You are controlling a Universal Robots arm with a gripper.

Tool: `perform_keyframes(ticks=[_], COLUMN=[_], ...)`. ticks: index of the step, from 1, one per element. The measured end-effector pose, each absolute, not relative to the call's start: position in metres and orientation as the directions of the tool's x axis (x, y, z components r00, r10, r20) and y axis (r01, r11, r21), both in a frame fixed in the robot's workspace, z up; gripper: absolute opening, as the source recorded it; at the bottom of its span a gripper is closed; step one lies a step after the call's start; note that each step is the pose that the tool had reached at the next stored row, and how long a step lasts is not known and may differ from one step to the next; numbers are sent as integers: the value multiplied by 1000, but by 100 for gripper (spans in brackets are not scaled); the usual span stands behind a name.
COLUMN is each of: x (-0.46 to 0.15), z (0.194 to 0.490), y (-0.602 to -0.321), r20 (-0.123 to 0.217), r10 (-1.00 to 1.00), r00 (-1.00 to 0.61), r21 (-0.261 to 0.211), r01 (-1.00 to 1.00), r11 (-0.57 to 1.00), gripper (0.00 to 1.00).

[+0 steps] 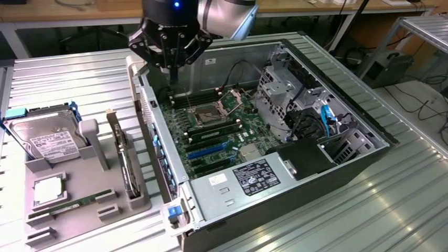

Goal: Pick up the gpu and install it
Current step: 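Reach for the gpu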

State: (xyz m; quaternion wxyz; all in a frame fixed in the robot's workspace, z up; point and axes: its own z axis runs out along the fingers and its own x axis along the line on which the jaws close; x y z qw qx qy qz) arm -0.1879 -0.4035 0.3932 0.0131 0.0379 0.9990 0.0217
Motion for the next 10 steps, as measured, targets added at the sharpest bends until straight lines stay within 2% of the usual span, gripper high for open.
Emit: perform_keyframes(ticks=[10], x=[-258], z=[387], y=[-408], r20=[-27], r10=[75], r00=[-997], r21=[9], r01=[75], r11=[997], gripper=[11])
